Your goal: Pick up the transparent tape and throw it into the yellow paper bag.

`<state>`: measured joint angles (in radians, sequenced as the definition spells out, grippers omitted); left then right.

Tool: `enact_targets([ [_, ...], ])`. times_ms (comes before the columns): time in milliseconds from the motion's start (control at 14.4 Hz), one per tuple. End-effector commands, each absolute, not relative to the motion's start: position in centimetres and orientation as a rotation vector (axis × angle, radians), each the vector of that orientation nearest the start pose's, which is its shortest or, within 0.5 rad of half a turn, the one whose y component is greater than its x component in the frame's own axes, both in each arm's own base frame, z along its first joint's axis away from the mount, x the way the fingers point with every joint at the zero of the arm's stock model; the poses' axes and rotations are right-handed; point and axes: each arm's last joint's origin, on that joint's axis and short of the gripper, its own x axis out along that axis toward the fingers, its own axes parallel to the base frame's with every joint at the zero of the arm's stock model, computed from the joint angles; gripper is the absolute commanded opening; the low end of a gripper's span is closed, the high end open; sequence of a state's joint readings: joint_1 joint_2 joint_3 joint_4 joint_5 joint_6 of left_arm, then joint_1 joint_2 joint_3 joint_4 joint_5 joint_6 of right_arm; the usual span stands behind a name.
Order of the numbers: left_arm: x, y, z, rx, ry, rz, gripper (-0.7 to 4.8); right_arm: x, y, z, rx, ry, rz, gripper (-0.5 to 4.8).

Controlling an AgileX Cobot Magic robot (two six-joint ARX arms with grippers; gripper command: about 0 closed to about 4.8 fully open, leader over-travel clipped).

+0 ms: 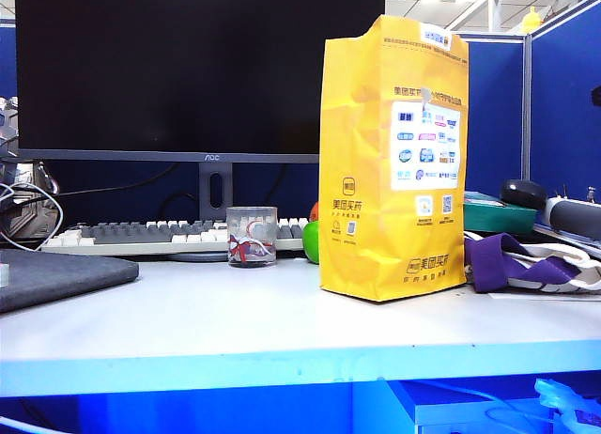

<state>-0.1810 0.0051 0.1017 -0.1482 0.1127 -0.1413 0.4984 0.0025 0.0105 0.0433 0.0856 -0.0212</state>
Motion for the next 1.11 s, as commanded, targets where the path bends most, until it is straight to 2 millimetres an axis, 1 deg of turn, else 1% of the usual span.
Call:
enact_targets([
  [70, 7.4, -1.7, 23.6, -0.166, -0.095, -0.313, 4.26, 8.6, 4.4, 17.8, 0.219, -0.099, 0.429, 0.25],
  [139, 6.7, -1.5, 26.4, -0.143, -0.123, -0.294, 4.26, 8.4, 4.4, 18.5, 0.250, -0.165, 0.464, 0.37],
  [209, 6.6, -1.5, 28.7, -0.110, -0.077, -0.268, 4.26, 8.2, 4.4, 19.2, 0.257, -0.203, 0.498, 0.62],
  [279, 7.8, -1.7, 31.8, -0.005, 0.050, -0.262, 4.27, 8.2, 4.4, 20.7, 0.249, -0.189, 0.498, 1.90],
  [348, 9.2, -1.9, 34.3, 0.081, 0.101, -0.267, 4.27, 8.5, 4.6, 22.5, 0.238, -0.178, 0.495, 2.79],
  [418, 10.5, -2.1, 36.5, 0.125, 0.136, -0.241, 4.27, 9.3, 5.0, 24.7, 0.222, -0.149, 0.493, 2.79],
  [488, 11.5, -2.0, 37.7, 0.214, 0.207, -0.170, 4.27, 10.2, 5.6, 26.2, 0.207, -0.110, 0.517, 2.79],
  [557, 12.4, -2.0, 38.3, 0.288, 0.288, -0.116, 4.27, 11.4, 6.4, 27.5, 0.184, -0.057, 0.564, 2.79],
  [627, 13.8, -2.1, 38.6, 0.345, 0.385, -0.113, 4.30, 12.9, 7.5, 28.9, 0.144, 0.014, 0.631, 2.79],
  [697, 15.2, -1.9, 38.3, 0.371, 0.465, -0.133, 4.31, 14.3, 8.6, 29.9, 0.120, 0.079, 0.730, 2.79],
  [836, 17.8, -1.7, 36.9, 0.307, 0.579, -0.257, 4.34, 16.8, 10.6, 31.2, 0.115, 0.175, 0.921, 2.80],
  [906, 19.2, -1.2, 36.1, 0.290, 0.636, -0.256, 4.35, 17.7, 11.3, 31.6, 0.118, 0.197, 0.977, 2.80],
  [975, 20.1, -0.8, 35.5, 0.283, 0.675, -0.230, 4.35, 18.3, 11.7, 31.8, 0.120, 0.211, 1.010, 2.81],
  [1115, 22.3, 0.6, 33.9, 0.256, 0.770, -0.166, 4.36, 19.6, 12.6, 32.3, 0.124, 0.267, 1.063, 2.85],
])
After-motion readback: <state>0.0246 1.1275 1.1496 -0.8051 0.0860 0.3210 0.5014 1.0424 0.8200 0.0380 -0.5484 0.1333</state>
